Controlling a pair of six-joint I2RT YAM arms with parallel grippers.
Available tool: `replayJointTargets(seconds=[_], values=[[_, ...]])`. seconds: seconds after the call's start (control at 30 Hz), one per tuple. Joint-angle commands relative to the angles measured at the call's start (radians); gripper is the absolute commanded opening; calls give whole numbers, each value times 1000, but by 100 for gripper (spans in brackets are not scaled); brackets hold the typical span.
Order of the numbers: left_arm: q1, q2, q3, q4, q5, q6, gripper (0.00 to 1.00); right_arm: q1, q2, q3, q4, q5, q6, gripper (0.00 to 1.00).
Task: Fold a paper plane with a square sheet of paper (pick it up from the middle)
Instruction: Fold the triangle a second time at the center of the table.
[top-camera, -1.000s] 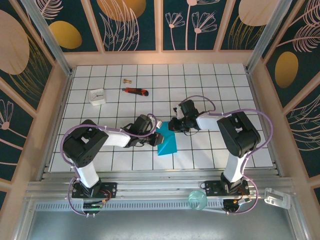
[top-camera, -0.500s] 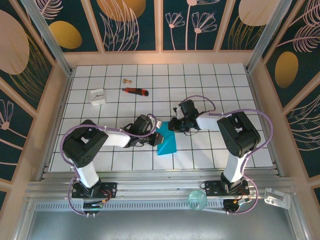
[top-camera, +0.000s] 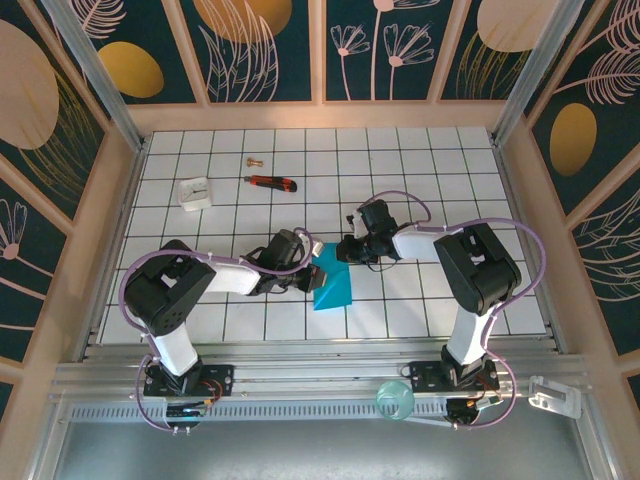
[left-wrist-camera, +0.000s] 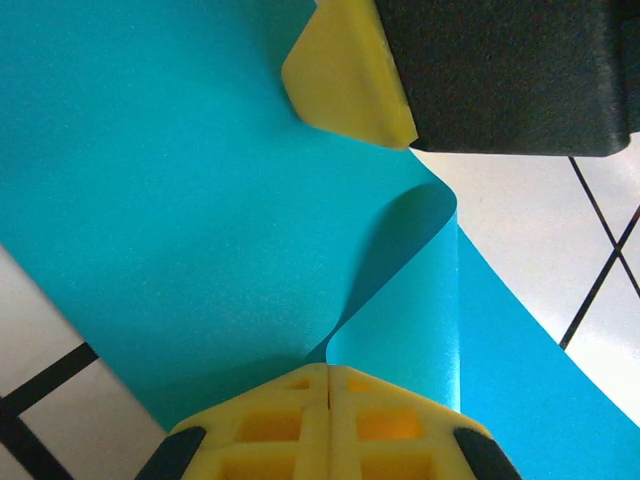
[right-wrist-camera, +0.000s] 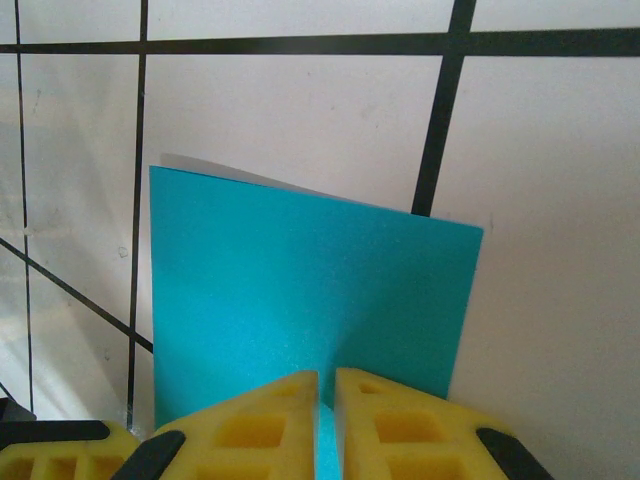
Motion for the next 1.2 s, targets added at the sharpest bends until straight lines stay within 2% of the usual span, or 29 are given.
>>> replayJointTargets(seconds=[0.0, 0.53, 0.83, 1.03, 1.17], values=[[4, 6, -22, -86, -32, 18, 0, 8, 11, -13, -71, 39, -8, 14], [6, 24, -48, -99, -41, 9, 0, 8, -21, 53, -92, 19, 5, 18], [4, 31, -57, -99, -51, -4, 0, -19, -120, 78, -138, 32, 12, 21], [6, 35, -70, -89, -58, -22, 0, -18, -286, -78, -83, -5, 124, 18], [5, 42, -70, -90, -61, -23, 0, 58, -394, -242, 73, -75, 295, 9]])
